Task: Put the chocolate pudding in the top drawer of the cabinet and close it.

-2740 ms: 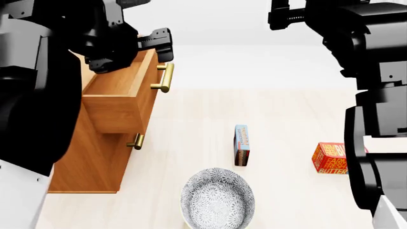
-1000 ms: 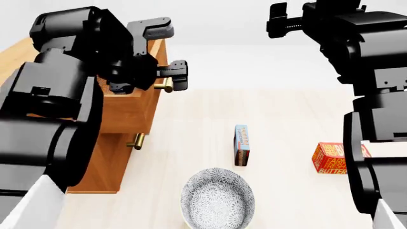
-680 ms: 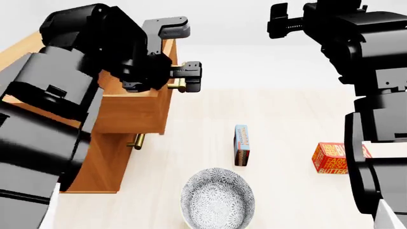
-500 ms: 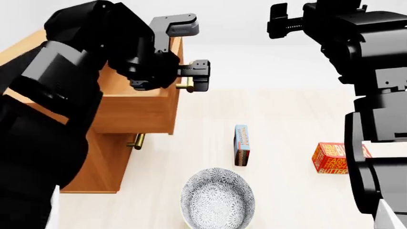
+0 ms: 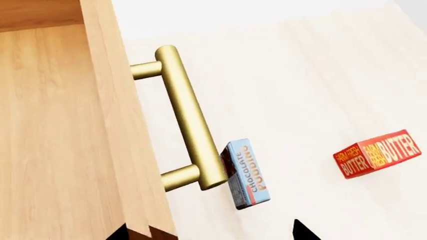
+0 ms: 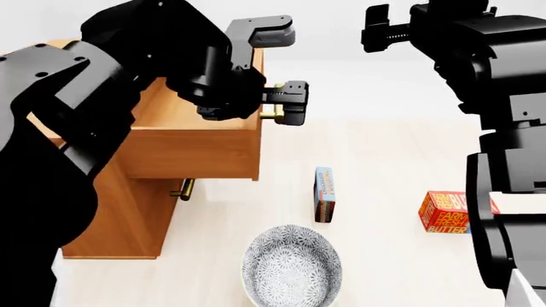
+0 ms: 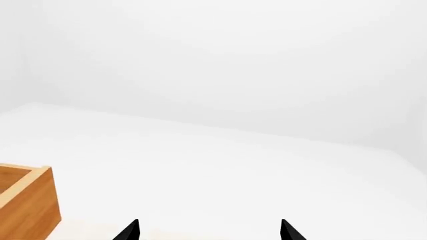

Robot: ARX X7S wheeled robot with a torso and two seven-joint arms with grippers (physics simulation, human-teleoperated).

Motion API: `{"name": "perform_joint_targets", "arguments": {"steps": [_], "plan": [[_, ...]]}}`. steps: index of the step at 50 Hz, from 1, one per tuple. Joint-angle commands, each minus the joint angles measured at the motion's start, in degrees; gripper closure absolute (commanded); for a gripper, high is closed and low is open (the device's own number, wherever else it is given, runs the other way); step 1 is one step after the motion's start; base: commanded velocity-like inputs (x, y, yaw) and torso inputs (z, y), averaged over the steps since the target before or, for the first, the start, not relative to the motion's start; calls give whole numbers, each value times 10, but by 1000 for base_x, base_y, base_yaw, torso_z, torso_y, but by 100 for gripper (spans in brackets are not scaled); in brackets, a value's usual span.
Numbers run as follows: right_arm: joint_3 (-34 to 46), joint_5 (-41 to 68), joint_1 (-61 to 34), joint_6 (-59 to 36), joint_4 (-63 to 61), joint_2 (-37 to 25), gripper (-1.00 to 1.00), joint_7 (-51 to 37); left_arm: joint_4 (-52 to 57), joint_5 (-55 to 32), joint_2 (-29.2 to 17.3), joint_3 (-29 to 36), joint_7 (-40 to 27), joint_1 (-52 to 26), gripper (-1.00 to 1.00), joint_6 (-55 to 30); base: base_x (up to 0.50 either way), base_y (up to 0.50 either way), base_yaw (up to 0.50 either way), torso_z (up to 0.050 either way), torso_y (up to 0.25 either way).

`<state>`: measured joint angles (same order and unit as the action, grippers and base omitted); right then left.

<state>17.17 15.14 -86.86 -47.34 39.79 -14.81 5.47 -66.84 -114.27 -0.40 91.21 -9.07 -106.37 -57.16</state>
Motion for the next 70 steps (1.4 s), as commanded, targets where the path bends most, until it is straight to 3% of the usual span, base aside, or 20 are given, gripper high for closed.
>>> {"name": "perform_joint_targets", "arguments": {"steps": [1,27,34,41,49,59,70], "plan": [[-1,3,4,-8,-13,-5,-100,-3,27,-82,4,27,0,-9,-100,17,0,0,0,0,0],[2,8,6,-12,-19,2,-100,-6,-51,-54,4,60,76,-109,-100,-7,0,0,0,0,0],[3,12,18,-24,-40,-3,-100,-5,-75,-5,-2,92,151,-133,-100,66,0,0,0,0,0],[2,21,36,-48,-83,-14,-100,-4,100,22,-112,71,86,-144,-100,196,0,0,0,0,0],[5,35,62,-89,-146,-32,-100,5,238,84,-197,66,28,-135,-100,318,0,0,0,0,0],[22,63,89,-167,-208,-53,-100,31,317,145,-256,64,-26,-126,-100,411,0,0,0,0,0],[51,103,121,-260,-271,-75,-100,69,367,183,-302,67,-67,-124,-100,451,0,0,0,0,0]]}}
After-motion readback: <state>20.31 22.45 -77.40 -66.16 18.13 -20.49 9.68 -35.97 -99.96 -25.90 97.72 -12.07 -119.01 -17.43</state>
